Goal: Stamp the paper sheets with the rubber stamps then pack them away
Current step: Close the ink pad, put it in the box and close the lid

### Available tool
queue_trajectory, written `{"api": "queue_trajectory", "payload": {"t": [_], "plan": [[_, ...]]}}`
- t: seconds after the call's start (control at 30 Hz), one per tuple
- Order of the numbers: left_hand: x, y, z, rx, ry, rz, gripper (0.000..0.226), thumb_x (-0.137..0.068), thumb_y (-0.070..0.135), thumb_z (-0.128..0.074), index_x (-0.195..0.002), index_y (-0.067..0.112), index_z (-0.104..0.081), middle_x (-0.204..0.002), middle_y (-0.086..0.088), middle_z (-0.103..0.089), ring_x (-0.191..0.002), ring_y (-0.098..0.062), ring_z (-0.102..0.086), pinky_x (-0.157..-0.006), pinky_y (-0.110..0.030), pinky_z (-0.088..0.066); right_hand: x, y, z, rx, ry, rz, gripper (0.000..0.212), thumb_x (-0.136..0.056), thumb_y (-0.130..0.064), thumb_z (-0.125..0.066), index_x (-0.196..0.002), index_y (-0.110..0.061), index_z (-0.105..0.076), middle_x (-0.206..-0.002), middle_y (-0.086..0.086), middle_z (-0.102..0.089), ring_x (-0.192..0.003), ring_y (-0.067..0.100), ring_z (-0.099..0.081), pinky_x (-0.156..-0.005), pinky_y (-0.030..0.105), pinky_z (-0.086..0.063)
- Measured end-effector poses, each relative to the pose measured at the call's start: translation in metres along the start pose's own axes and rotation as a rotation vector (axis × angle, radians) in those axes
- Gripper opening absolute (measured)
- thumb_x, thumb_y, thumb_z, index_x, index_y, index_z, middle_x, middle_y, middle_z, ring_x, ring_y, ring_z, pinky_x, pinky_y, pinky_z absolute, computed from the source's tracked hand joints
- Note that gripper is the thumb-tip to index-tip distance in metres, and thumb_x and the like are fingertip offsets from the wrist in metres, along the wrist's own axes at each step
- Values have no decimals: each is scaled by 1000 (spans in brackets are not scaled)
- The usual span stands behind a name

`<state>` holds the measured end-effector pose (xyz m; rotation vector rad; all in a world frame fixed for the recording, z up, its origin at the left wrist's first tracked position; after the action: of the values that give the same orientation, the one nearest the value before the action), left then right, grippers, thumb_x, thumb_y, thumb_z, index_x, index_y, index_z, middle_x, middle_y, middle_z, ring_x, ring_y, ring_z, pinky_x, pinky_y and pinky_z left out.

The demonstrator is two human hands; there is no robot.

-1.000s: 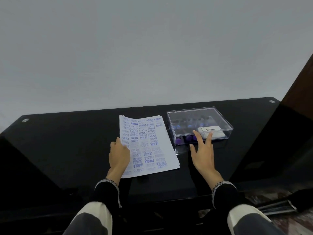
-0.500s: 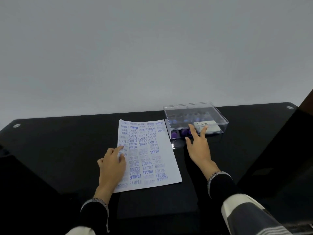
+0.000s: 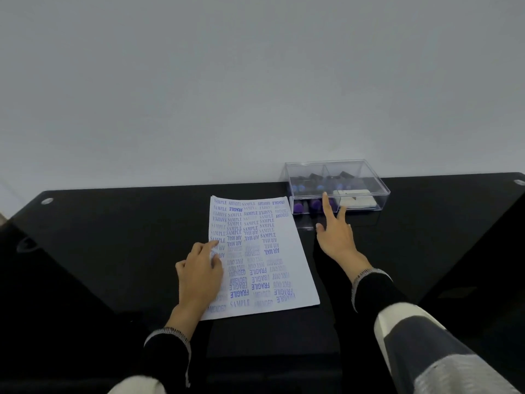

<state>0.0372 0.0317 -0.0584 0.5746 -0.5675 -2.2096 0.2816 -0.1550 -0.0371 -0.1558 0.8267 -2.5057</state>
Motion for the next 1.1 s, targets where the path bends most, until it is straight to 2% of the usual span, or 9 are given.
{"api": "queue_trajectory", "payload": {"t": [0.1,0.17,0.27,0.4,0.57,0.7,1.0,1.03,1.1], "plan": [[-10,3,3,7,-39,29,38,-98,17,-46,-135,21,-50,-114,10,-47,-92,-6,-50,-97,-32,-25,23,0,-5,-139,-43,127,61,-95,-29,-53,-148,-29,-24,-155,9,-26,-133,26,-39,-114,47,-27],[-25,1,4,74,-81,94,39,-97,16,-48,-136,20,-48,-119,4,-51,-95,-10,-51,-103,-39,-35,44,-6,-5,-175,-103,263,55,-89,-43,-58,-140,-28,-43,-145,0,-43,-137,19,-34,-112,44,-29],[-45,6,9,247,-80,175,40,-96,14,-51,-135,18,-46,-121,-3,-59,-97,-19,-60,-95,-46,-49,73,-10,-10,-105,-326,317,79,-72,-67,-62,-141,-37,-38,-151,-5,-32,-142,15,-20,-117,42,-17],[-63,18,13,177,-30,179,35,-96,14,-52,-131,16,-51,-116,0,-64,-94,-13,-51,-105,-42,-25,84,-12,-18,126,-455,378,104,-61,-77,-62,-148,-37,-22,-158,-9,-9,-145,8,2,-117,39,5],[-80,14,4,72,-45,153,25,-96,19,-50,-119,25,-59,-112,2,-62,-90,-11,-46,-89,-37,-21,71,-13,-17,119,-301,367,74,-77,-65,-59,-141,-36,-37,-153,-17,-25,-142,3,-12,-110,32,-5],[-86,3,2,5,-104,199,26,-96,32,-53,-121,27,-60,-115,-1,-52,-92,-17,-49,-100,-44,-22,63,-12,-19,80,-157,342,52,-86,-54,-56,-134,-35,-48,-145,-21,-38,-132,-2,-25,-99,26,-14],[-83,2,2,-60,-106,199,18,-101,28,-44,-107,21,-59,-116,-7,-53,-106,-23,-50,-99,-45,-25,65,-13,-23,55,-64,308,45,-91,-48,-53,-133,-32,-51,-140,-19,-45,-126,0,-32,-96,25,-16],[-79,3,3,-56,-93,187,14,-100,27,-44,-97,23,-57,-116,-7,-54,-107,-24,-49,-97,-45,-25,66,-13,-23,44,-62,310,43,-92,-48,-51,-132,-31,-52,-139,-18,-47,-127,1,-34,-97,26,-16],[-72,4,4,-61,-71,167,17,-100,26,-44,-103,23,-60,-124,-6,-52,-113,-24,-46,-98,-45,-25,68,-13,-20,-27,-37,301,39,-94,-42,-51,-131,-28,-54,-136,-12,-52,-129,6,-40,-105,30,-22]]}}
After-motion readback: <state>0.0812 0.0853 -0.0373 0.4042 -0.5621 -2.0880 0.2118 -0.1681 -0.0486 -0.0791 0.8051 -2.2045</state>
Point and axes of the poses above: each hand's wrist, its own x-axis away from the middle knuckle, its own z-axis out of the back of the hand, y = z × x, the point moved 5 cm from there along -x, towards the middle knuckle
